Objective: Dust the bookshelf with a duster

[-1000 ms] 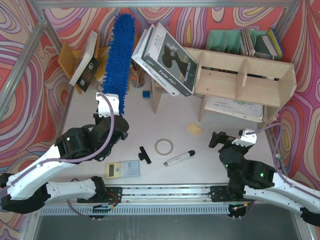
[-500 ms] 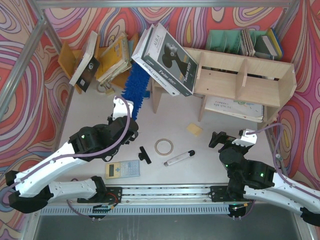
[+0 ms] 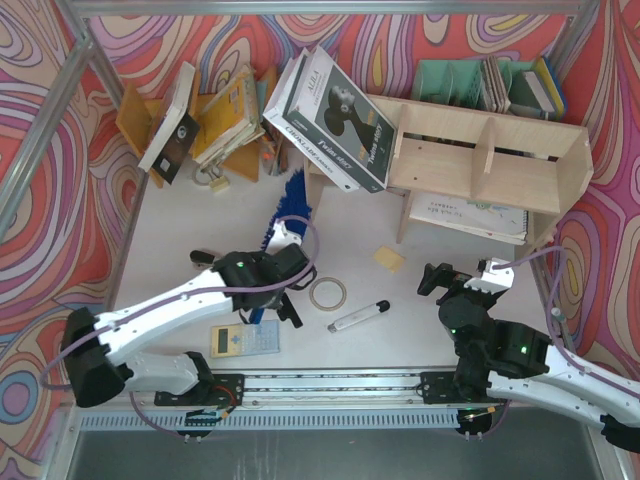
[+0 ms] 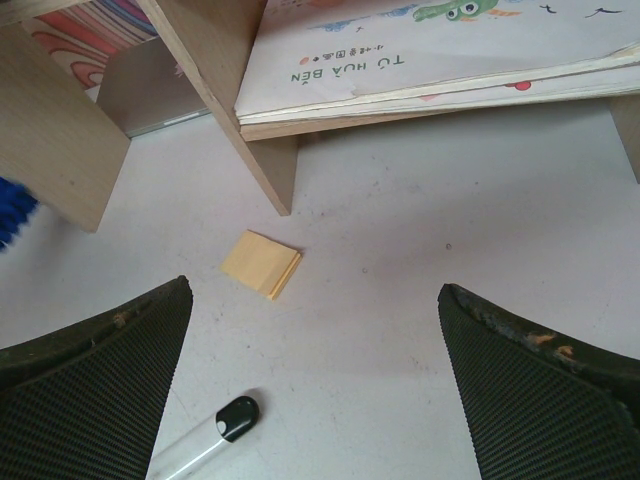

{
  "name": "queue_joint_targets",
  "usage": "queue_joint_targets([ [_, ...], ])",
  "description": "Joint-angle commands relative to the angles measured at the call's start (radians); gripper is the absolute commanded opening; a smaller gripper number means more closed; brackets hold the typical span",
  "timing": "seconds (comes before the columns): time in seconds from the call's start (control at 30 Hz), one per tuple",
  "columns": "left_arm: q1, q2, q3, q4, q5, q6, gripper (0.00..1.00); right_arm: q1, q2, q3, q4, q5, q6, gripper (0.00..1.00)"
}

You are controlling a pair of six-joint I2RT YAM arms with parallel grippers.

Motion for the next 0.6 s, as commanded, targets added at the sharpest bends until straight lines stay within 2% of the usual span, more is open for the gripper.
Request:
queue_joint_targets([
  [0.0,-0.003,0.065,-0.052,0.075,0.116,-0.048,0.00,0.006,-0.004,-0.001,-0.007,0.012,0.017,0.99],
  [0.2,-0.003,0.071,-0.015,0.074,0.039,-0.031,0.00,0.006,-0.004,0.000,-0.007,0.012,0.015,0.99],
  [0.4,-0.003,-0.064,0.054,0.063,-0.057,0.036,0.00,0.006,-0.008,-0.003,-0.004,0.010,0.017,0.99],
  [0.57,-0.003,-0.189,0.050,0.110,-0.154,0.093,0.00,0.006,-0.008,-0.004,-0.004,0.010,0.017,0.99],
])
